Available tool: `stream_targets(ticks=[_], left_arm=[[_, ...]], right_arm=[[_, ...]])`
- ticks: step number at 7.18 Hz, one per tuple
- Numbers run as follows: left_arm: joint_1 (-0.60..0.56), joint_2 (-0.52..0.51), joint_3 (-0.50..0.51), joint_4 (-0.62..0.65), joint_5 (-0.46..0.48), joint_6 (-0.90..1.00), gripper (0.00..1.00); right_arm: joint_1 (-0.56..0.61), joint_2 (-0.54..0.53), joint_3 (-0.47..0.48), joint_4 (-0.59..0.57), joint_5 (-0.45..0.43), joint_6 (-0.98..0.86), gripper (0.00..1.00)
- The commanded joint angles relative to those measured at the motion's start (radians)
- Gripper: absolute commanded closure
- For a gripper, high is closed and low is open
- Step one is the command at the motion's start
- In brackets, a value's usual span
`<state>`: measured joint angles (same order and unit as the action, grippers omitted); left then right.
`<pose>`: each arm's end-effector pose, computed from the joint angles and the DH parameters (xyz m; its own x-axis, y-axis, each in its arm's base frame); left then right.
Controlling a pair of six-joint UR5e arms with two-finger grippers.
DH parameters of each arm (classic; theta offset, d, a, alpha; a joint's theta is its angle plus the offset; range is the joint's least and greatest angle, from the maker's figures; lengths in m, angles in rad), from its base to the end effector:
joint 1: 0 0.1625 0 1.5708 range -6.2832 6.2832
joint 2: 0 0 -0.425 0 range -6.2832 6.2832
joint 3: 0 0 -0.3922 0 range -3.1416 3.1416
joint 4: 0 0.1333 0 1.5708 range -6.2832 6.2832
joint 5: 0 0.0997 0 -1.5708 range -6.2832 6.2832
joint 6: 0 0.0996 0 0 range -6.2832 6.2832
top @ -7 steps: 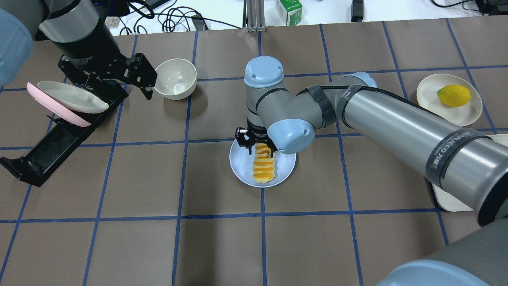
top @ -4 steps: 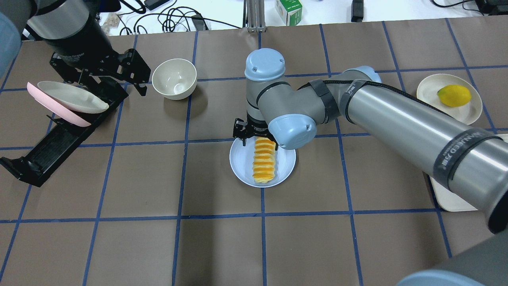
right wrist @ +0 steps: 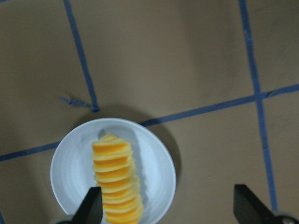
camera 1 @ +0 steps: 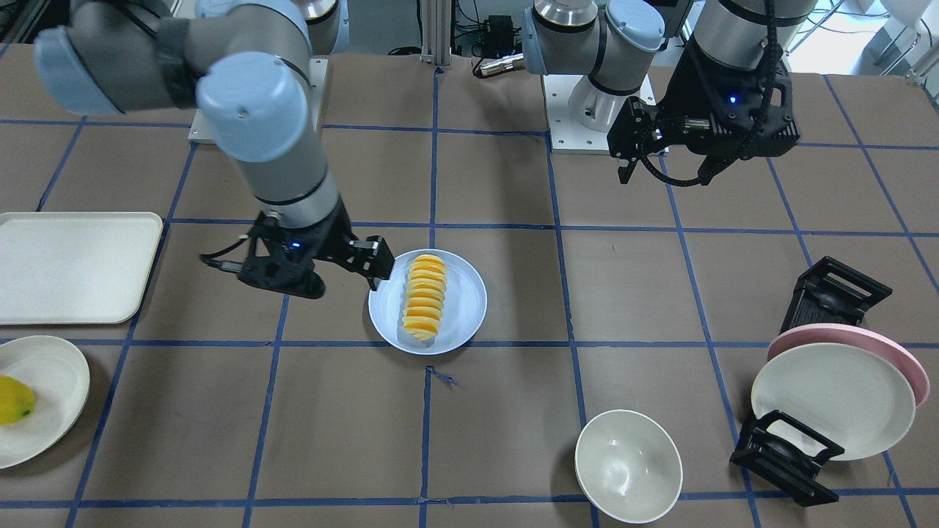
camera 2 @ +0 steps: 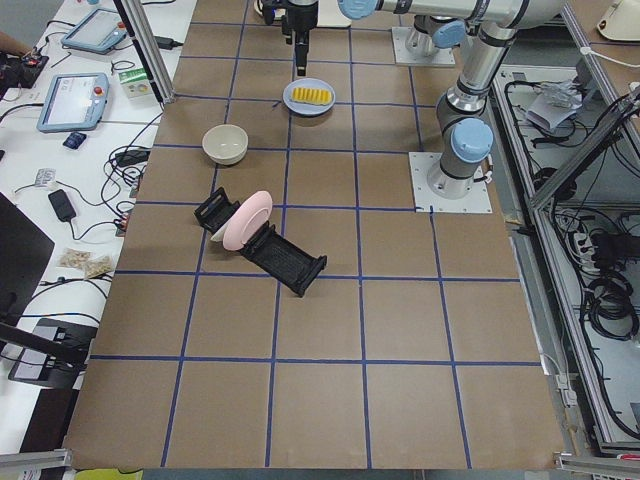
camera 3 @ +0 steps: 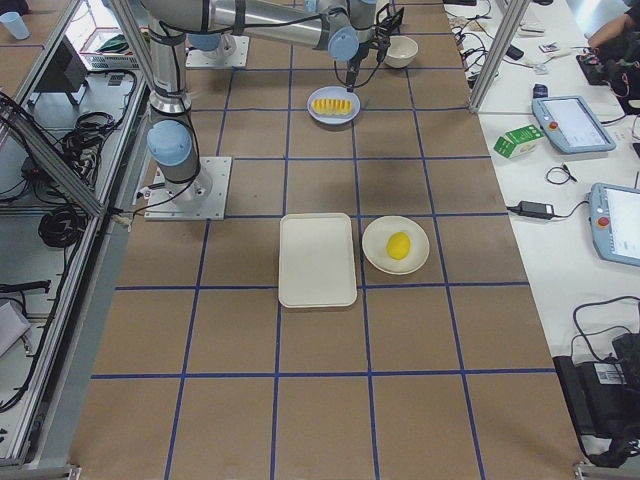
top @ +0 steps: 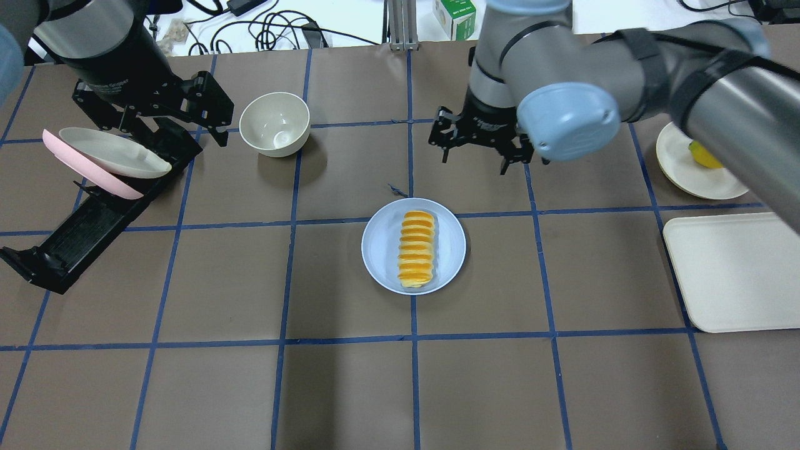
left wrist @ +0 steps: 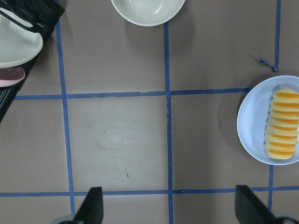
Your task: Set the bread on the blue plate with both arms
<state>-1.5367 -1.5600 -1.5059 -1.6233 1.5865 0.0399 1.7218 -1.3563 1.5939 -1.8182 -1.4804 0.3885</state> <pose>-0.1150 -0.4927 0.5199 -0.9998 0.0054 -0.0166 0.0058 0.9997 -0.0225 0.2268 -0.5444 0.3872 -0.9681 0.2350 -0.0873 0.2337 0.9720 0.0251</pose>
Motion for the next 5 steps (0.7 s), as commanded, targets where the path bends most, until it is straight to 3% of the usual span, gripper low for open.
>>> stream_targets(ticks=[1, 2, 5], left_arm=[[-0.003, -0.014, 0.004, 0.005, -0.002, -0.005, 0.0], [-0.002, -0.003, 0.003, 0.005, 0.0, -0.005, 0.0], [-0.005, -0.005, 0.001, 0.005, -0.002, -0.005, 0.0]], right_arm=[[-0.132, -0.116, -0.032, 0.175, -0.033, -0.095, 0.0], [-0.163, -0.136, -0.04, 0.245, -0.12, -0.109, 0.0], [-0.157, -0.216, -0.058, 0.284, -0.092, -0.209, 0.0]])
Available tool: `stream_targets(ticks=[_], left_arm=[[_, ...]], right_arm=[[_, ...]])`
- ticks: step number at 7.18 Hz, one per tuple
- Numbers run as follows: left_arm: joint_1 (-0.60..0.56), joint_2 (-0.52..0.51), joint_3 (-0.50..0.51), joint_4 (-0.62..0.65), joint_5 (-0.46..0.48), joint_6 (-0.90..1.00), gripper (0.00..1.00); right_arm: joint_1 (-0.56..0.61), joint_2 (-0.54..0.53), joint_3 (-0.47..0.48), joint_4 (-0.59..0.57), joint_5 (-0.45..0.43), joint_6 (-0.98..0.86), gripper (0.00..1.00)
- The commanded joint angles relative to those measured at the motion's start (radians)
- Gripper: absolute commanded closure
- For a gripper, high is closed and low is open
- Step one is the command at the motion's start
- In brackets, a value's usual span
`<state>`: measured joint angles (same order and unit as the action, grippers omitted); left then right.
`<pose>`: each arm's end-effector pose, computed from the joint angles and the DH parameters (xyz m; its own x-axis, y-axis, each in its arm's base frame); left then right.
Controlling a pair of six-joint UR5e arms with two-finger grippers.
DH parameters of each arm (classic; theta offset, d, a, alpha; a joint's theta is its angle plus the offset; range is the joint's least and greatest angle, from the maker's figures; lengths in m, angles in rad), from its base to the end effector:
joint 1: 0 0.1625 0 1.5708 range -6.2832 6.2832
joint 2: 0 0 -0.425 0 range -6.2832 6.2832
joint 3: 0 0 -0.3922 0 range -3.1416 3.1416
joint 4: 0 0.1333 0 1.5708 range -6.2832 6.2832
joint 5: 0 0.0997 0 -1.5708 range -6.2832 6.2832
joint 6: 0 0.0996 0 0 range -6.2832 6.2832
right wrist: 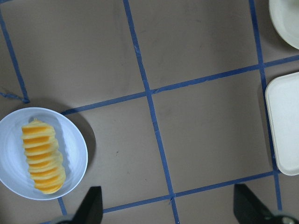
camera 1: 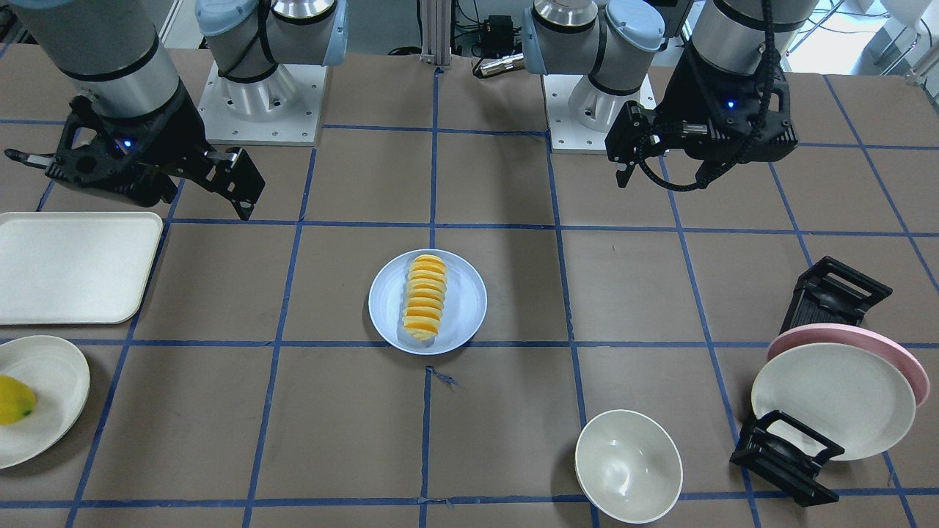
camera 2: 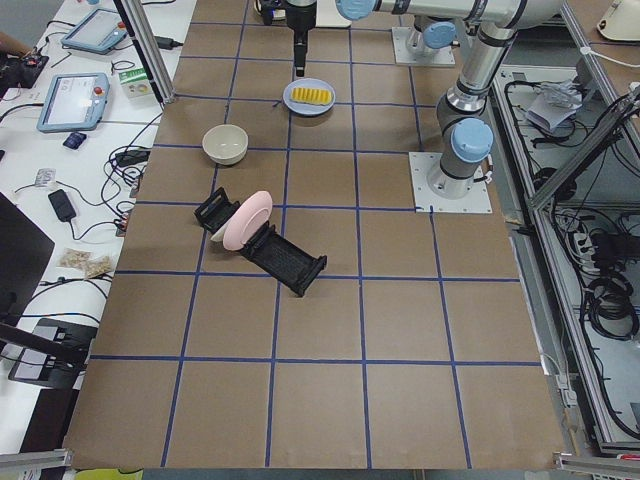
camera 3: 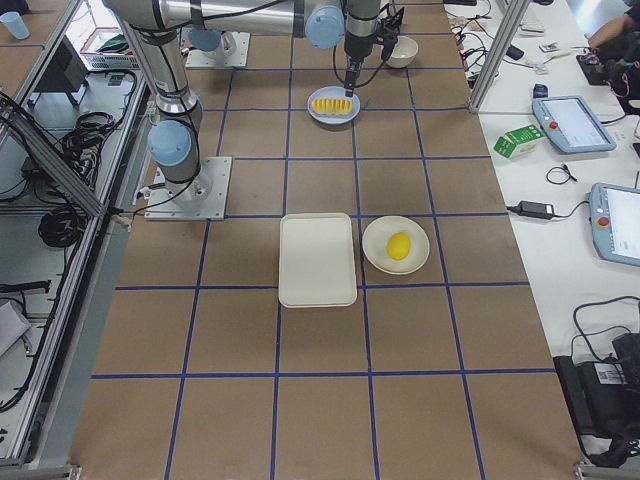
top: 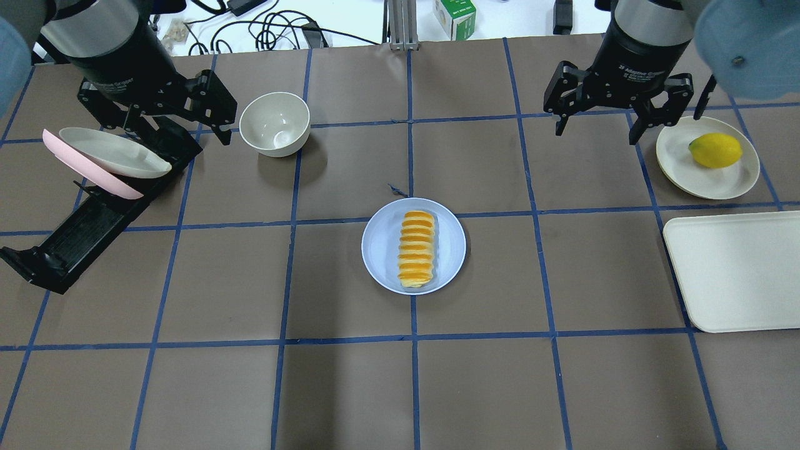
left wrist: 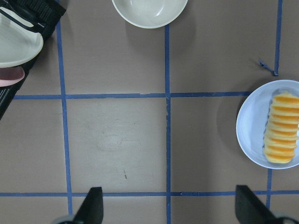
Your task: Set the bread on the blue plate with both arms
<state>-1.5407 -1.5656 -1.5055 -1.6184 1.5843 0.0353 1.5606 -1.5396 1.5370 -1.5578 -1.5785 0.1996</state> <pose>-0.1171 -0.4947 0.5178 -0.9999 0.0049 -0.0143 0.0052 0.9997 -0.0224 0.1274 -0.5054 0.4877 -0.9780 0.2082 0.0096 0.2083 0.9780 0.0087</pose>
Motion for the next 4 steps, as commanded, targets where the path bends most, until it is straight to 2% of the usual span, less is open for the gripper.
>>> stream_targets(ticks=[1, 4], left_arm=[[-0.001, 0.004, -0.001, -0.001, 0.0, -0.002, 0.0], [0.001, -0.013, 0.004, 0.002, -0.003, 0.001, 0.0]], right_arm=[[0.01, -0.045, 0.006, 0.038, 0.009, -0.023, 0.0], [0.01, -0.043, 0.006, 0.038, 0.008, -0.045, 0.0]])
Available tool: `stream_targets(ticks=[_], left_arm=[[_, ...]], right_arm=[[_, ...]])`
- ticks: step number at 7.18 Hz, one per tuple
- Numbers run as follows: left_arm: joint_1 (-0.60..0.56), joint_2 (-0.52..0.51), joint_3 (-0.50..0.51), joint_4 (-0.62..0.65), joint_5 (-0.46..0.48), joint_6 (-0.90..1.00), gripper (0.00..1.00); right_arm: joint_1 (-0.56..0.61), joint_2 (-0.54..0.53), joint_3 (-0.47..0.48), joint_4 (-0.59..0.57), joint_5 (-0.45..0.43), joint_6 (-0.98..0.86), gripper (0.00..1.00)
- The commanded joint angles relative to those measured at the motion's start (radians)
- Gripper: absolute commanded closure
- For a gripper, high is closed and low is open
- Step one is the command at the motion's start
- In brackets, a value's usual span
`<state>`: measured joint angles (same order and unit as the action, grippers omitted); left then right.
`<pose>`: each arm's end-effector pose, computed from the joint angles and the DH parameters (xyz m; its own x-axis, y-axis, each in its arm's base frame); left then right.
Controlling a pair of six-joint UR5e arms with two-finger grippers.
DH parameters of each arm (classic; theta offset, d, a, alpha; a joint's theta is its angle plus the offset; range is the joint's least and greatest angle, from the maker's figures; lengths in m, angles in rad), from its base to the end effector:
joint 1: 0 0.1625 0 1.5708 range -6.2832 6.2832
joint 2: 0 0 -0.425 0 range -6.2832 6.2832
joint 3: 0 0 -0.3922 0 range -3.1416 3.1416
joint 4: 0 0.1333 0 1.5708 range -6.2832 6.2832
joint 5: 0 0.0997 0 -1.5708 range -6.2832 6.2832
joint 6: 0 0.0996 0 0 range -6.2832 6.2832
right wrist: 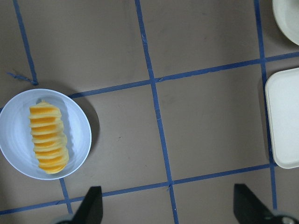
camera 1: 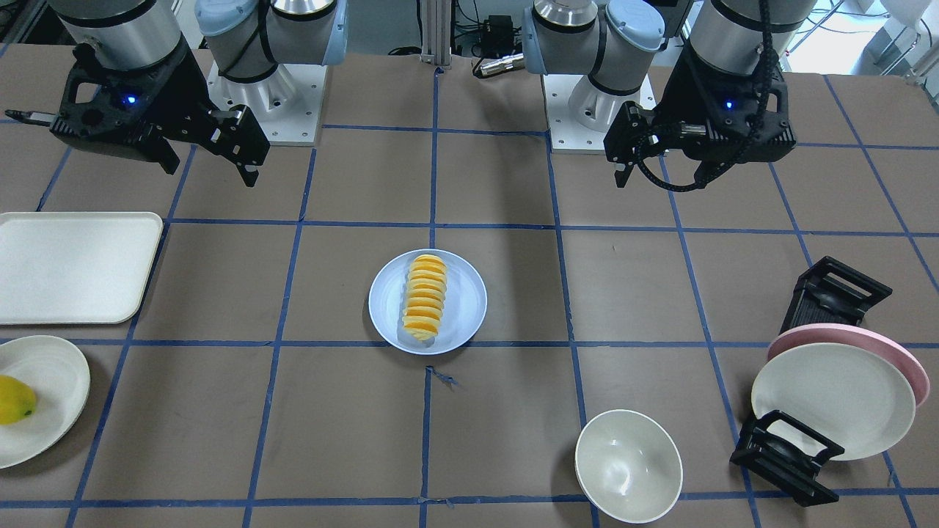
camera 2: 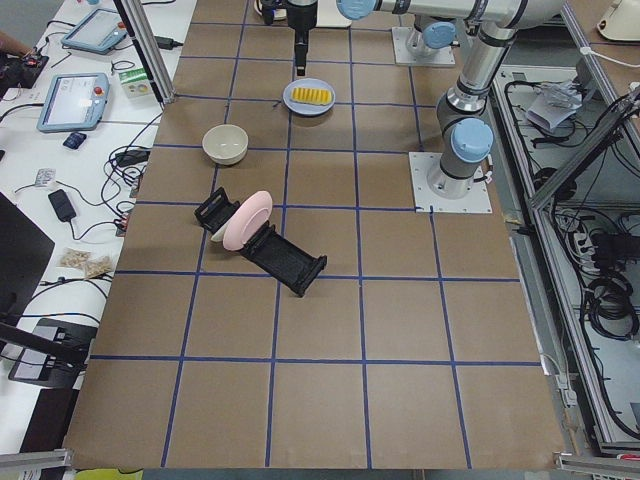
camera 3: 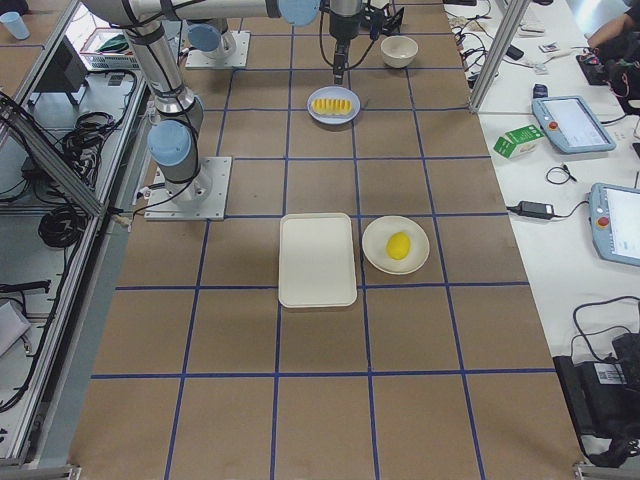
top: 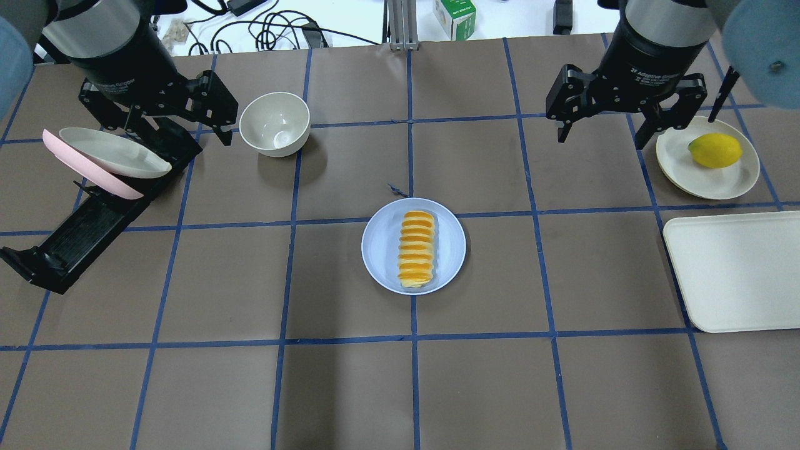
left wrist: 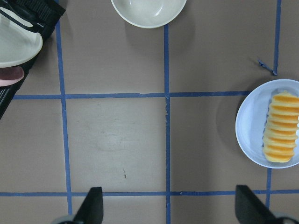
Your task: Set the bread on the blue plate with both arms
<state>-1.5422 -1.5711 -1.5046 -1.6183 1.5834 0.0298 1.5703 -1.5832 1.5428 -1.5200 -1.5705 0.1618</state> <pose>-0.1179 -0.4966 0.5156 -0.9999 0.0010 -0.0131 0.0012 0.9998 -0.0180 0.1331 -0.4853 0.5027 -0.9869 0.1616 0.0014 0.1616 0.9868 0.0103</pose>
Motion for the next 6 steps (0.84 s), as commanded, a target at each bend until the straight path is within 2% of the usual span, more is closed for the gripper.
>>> stream_targets(ticks=[1, 6], left_arm=[[0.002, -0.01, 0.003, 0.003, -0.002, 0.009, 0.0], [-0.001, -0.013, -0.002, 0.012, -0.002, 0.009, 0.0]], right_arm=[[0.0, 0.0, 0.0, 0.0, 0.0, -0.008, 0.0], [0.0, -0.001, 0.002, 0.001, 0.0, -0.008, 0.0]])
